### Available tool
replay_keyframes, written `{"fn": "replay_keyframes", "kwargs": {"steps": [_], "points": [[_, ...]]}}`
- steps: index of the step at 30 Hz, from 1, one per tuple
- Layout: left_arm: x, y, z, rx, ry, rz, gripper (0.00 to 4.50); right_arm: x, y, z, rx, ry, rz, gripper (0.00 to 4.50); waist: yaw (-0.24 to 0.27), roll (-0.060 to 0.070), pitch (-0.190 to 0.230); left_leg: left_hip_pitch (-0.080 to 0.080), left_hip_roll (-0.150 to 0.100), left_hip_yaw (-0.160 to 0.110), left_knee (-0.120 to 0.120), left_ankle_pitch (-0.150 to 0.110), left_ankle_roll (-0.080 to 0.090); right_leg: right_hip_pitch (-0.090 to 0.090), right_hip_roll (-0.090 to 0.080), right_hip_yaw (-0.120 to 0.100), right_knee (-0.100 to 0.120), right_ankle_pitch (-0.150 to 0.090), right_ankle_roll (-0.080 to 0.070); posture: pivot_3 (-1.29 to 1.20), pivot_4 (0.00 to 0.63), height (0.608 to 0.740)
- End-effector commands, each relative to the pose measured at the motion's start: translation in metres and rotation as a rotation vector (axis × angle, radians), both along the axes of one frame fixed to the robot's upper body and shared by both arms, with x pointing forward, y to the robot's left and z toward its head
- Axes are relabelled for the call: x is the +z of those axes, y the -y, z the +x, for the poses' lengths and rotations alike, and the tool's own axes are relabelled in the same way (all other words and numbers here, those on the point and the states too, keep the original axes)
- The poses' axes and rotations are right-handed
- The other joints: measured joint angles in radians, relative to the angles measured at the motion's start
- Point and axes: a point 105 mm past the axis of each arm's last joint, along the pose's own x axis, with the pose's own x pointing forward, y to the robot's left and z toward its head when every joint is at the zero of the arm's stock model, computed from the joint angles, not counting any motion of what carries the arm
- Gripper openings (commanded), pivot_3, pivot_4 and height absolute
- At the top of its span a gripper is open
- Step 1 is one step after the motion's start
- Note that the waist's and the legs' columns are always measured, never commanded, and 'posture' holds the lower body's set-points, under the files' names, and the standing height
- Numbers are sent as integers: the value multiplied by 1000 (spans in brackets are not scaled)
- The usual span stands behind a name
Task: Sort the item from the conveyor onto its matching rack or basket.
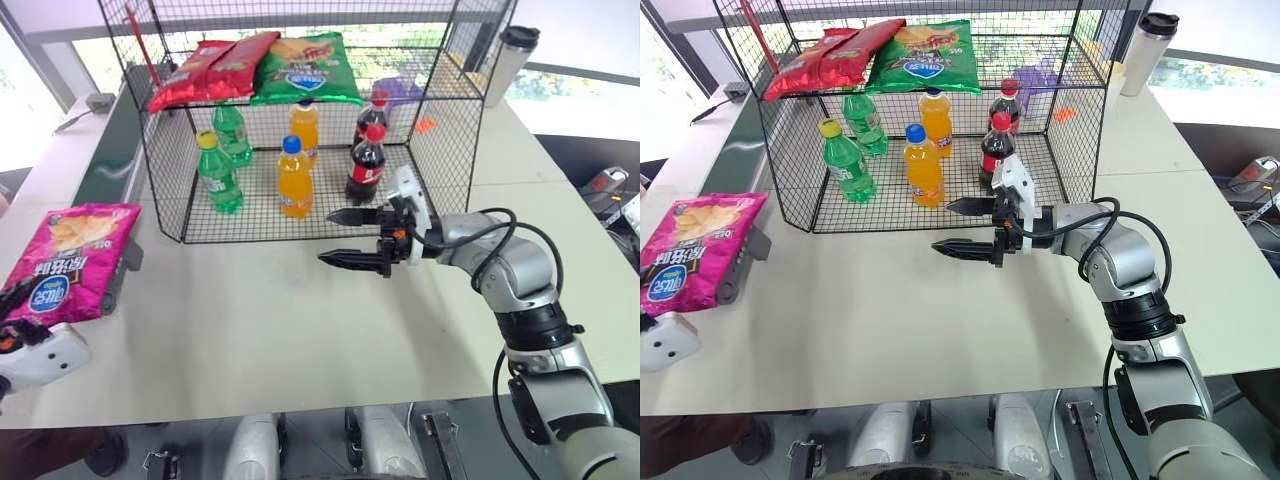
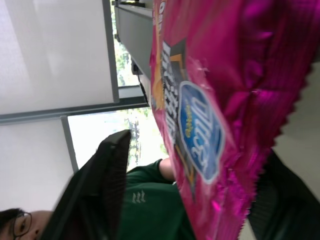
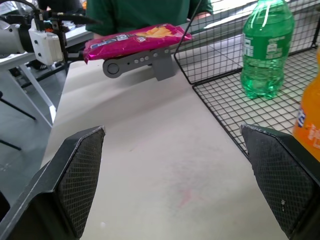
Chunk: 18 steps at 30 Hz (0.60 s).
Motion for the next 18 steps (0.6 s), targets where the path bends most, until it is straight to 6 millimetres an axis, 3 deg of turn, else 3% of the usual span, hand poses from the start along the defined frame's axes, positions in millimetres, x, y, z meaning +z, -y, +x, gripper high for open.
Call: {"fn": "replay_keyframes", "kwargs": {"steps": [1,4,11,18], "points": [[0,2,-3,2,-16,15,1292,12,3,-2,-7,64,20,4500,0,0,0,0,0,0,0,0,0,0,0,0,0,0,0,0,150,740],[3,1,-1,5,-11,11,50,12,1,-2,-6,63,24,4500,2,0,0,1,0,0,0,0,0,0,0,0,1,0,0,0,150,740],[36,-8,5,70,134,-144,50,11,0,-1,-8,67,28,4500,3,0,0,0,1,0,5,0,0,1,0,0,3,0,0,0,150,740],[106,-9,-3,33,136,-498,50,11,0,2,-7,64,29,4500,4,-1,-1,0,1,-1,8,0,0,1,1,0,5,0,0,0,150,740]]}}
